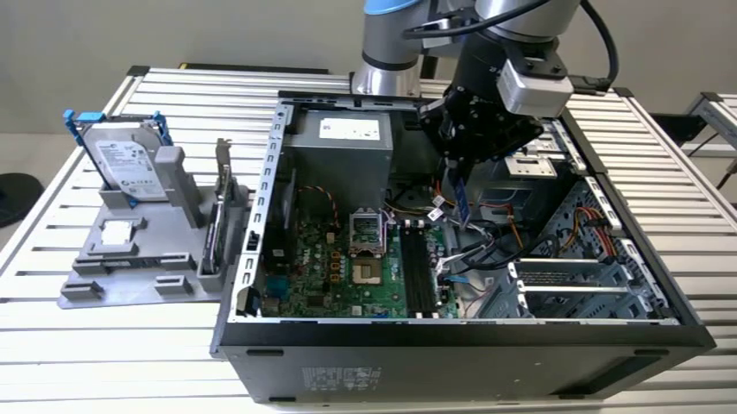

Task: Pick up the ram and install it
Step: 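Insert the ram into the slot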

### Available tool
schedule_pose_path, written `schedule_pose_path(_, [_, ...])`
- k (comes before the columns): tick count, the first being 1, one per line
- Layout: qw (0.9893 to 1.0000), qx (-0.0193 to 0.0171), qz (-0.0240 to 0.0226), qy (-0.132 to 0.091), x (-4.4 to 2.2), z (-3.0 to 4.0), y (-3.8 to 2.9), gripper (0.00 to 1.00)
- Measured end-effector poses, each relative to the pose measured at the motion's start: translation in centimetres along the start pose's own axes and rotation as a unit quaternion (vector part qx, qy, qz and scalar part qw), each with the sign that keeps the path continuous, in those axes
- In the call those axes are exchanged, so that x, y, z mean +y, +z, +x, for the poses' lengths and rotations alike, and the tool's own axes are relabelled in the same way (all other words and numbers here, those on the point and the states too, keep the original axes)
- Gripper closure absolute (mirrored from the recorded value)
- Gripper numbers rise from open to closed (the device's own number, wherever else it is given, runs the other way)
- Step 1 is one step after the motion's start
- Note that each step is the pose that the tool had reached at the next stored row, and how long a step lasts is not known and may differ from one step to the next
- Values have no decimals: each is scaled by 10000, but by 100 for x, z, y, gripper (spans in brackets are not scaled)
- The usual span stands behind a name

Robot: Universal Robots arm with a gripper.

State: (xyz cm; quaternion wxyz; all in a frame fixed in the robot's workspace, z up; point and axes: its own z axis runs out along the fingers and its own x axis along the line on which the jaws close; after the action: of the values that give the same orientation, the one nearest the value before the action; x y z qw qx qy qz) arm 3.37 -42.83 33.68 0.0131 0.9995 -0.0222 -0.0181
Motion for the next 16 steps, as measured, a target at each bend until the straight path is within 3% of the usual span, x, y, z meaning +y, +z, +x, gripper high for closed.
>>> schedule_pose_path(16, [10000, 1, -1, 0, 31, 5, 119, 100])
